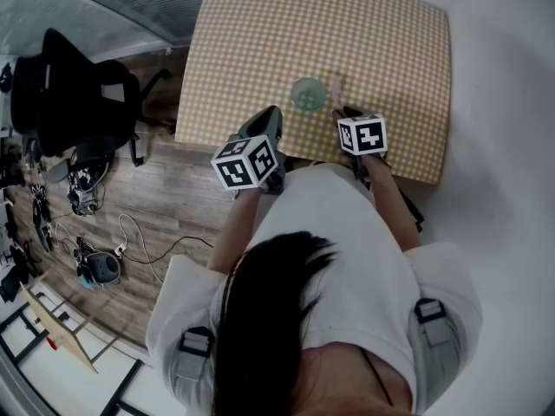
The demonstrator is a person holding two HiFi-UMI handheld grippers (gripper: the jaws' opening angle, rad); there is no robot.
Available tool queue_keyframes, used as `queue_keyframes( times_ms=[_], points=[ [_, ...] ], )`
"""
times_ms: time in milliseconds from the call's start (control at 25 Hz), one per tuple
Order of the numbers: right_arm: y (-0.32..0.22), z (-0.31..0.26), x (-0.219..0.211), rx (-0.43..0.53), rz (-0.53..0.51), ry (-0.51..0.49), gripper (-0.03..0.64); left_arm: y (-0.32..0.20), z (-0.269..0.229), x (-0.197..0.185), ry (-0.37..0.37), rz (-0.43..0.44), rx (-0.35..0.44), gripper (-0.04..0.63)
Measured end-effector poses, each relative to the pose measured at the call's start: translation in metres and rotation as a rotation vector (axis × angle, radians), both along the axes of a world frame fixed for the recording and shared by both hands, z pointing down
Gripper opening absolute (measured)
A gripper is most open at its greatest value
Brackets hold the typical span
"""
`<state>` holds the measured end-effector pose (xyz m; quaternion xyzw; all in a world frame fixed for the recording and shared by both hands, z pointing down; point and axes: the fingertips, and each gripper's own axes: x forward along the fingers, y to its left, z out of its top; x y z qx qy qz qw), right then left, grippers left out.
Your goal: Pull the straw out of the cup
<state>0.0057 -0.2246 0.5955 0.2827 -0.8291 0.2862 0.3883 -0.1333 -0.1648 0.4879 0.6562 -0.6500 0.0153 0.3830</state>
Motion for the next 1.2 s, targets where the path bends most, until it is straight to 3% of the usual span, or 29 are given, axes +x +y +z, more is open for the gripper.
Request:
queue_keyframes(
  times_ms=[80,440,1200],
  points=[
    [0.002,0.000,-0.001,-0.005,-0.007,-0.002,0.135,0.000,0.000,-0.001,0.000,0.000,-0.001,0.008],
    [0.008,-0.002,-0.005,-0.001,-0.012,-0.051,0.170,0.002,0.001,0.000,-0.002,0.016,0.002,0.008],
    [0.000,-0.049,-0.006,0.109,0.007,-0.148,0.184,0.009,-0.007,0.008,-0.026,0.024,0.047,0.008]
  ],
)
